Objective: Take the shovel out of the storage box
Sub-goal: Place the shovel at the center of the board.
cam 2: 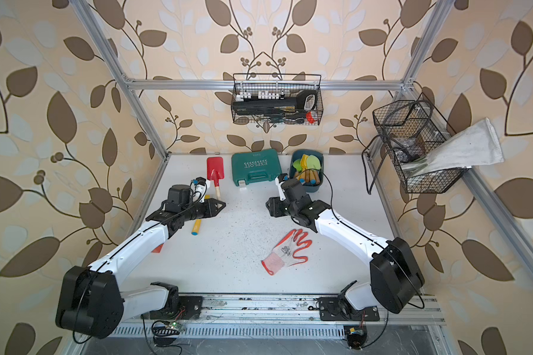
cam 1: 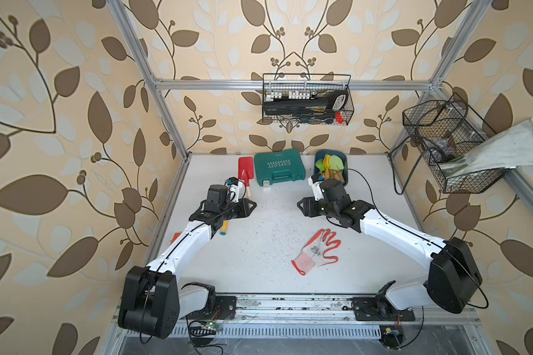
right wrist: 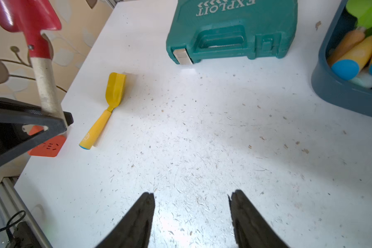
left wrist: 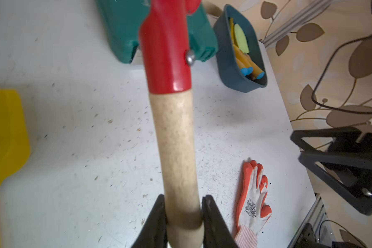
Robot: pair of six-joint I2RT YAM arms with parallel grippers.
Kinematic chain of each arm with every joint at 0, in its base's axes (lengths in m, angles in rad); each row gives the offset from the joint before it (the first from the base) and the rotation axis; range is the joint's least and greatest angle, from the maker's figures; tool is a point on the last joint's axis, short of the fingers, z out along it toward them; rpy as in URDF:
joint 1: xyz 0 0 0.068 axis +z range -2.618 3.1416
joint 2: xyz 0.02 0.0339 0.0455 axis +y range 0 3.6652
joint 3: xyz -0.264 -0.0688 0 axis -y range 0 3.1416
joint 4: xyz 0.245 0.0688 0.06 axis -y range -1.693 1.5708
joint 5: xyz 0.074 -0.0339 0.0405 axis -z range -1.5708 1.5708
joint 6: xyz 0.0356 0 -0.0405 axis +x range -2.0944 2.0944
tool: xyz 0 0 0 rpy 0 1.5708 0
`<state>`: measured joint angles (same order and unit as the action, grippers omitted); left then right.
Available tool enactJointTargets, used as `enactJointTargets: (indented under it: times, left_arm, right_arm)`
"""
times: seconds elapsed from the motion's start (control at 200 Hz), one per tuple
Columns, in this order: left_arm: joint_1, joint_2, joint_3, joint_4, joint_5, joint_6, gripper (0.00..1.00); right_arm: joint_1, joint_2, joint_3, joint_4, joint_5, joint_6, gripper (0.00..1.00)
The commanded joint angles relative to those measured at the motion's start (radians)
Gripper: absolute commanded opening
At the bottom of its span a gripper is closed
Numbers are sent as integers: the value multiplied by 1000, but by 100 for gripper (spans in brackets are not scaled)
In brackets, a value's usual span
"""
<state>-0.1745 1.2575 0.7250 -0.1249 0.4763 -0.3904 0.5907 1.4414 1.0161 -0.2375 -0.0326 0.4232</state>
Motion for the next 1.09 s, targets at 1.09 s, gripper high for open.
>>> enactJointTargets:
  times: [1.09]
  left_arm:
    - [52, 349, 16, -76, 4, 23, 8]
  right_arm:
    - [-84, -51, -64, 41, -30, 25, 60]
